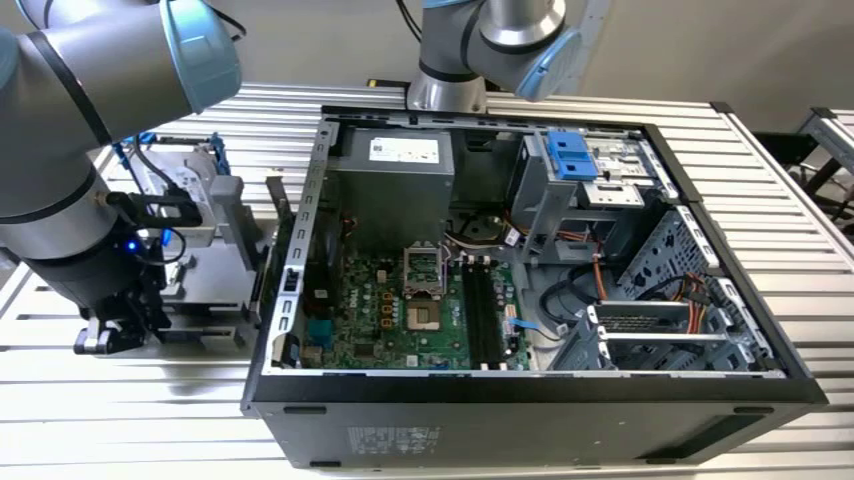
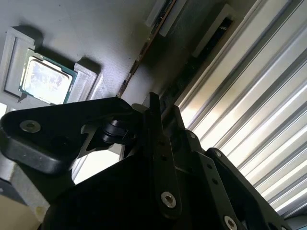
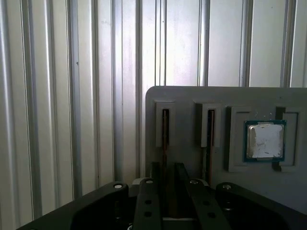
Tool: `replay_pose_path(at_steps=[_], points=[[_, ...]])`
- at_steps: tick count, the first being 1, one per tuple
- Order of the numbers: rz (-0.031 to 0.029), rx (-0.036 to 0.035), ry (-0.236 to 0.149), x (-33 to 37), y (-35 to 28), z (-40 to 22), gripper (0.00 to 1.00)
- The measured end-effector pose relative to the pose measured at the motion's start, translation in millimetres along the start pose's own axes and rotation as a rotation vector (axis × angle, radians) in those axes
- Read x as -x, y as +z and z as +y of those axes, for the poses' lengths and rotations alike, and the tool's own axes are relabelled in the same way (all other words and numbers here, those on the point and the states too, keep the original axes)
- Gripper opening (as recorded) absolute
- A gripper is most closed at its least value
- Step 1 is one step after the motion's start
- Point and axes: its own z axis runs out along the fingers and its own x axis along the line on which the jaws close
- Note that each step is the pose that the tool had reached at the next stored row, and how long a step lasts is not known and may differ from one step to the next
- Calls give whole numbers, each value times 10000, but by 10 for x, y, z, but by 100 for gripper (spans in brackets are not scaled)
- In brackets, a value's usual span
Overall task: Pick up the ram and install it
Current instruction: 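Pick up the ram and move it above insertion slot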
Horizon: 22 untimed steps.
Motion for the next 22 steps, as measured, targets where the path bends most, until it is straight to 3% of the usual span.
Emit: replay_pose_path(at_steps=[6,7,22], points=[[2,0,0,0,0,0,100],[2,0,-1,0,0,0,0],[7,0,-1,0,0,0,0]])
